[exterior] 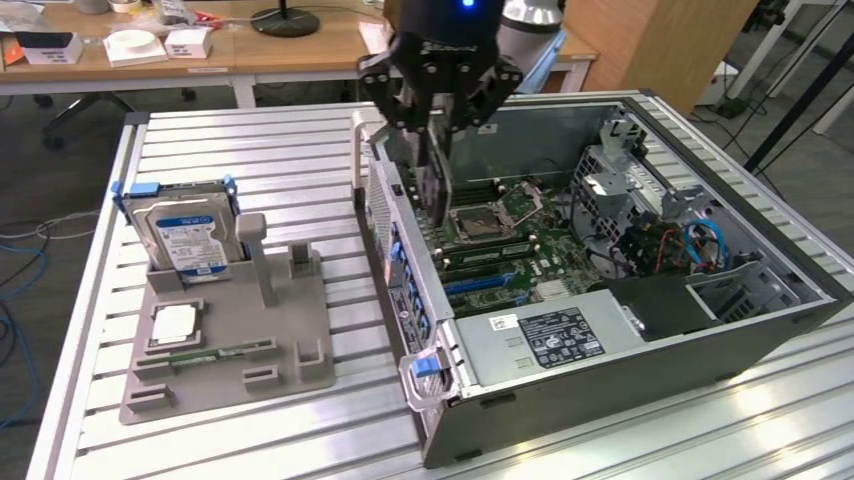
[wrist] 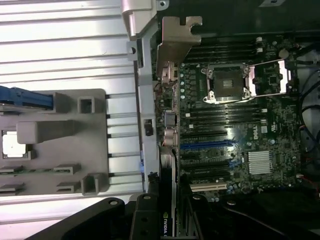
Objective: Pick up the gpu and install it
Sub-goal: 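Pick up the gpu and move the gpu toward the slot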
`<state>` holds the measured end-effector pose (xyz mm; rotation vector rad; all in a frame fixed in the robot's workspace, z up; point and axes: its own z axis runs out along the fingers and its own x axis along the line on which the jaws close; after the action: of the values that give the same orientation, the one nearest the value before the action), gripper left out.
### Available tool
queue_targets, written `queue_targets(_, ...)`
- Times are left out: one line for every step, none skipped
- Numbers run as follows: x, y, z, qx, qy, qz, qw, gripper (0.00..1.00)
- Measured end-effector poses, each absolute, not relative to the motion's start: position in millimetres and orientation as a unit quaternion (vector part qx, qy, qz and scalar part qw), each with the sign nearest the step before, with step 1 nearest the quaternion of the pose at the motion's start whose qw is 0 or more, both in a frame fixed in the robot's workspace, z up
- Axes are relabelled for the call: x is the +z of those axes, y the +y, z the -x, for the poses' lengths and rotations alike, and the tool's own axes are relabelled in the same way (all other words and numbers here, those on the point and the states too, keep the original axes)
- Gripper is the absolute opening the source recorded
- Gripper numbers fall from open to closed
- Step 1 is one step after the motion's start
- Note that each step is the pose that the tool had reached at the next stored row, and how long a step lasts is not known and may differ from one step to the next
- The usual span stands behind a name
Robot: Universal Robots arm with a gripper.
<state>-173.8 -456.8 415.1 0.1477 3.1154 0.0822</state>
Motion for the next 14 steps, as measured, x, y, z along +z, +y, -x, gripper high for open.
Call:
queue_targets(415,-457,169,0.026,0.998,-0.047,0.011,0.26)
queue_targets(415,-457,165,0.026,0.998,-0.047,0.011,0.26)
queue_targets(415,-457,160,0.026,0.998,-0.047,0.011,0.26)
queue_targets(415,-457,156,0.026,0.998,-0.047,0.011,0.26)
queue_targets(415,-457,151,0.026,0.998,-0.047,0.011,0.26)
queue_targets(415,-457,147,0.026,0.998,-0.047,0.011,0.26)
queue_targets(415,-457,142,0.026,0.998,-0.047,0.011,0.26)
queue_targets(415,-457,137,0.026,0.998,-0.047,0.011,0.26)
queue_targets(415,-457,133,0.026,0.998,-0.047,0.011,0.26)
queue_targets(415,-457,129,0.026,0.998,-0.047,0.011,0.26)
queue_targets(415,-457,124,0.026,0.998,-0.047,0.011,0.26)
queue_targets(415,-457,120,0.026,0.998,-0.047,0.011,0.26)
queue_targets(415,-457,115,0.026,0.998,-0.047,0.011,0.26)
queue_targets(415,-457,110,0.026,0.998,-0.047,0.011,0.26)
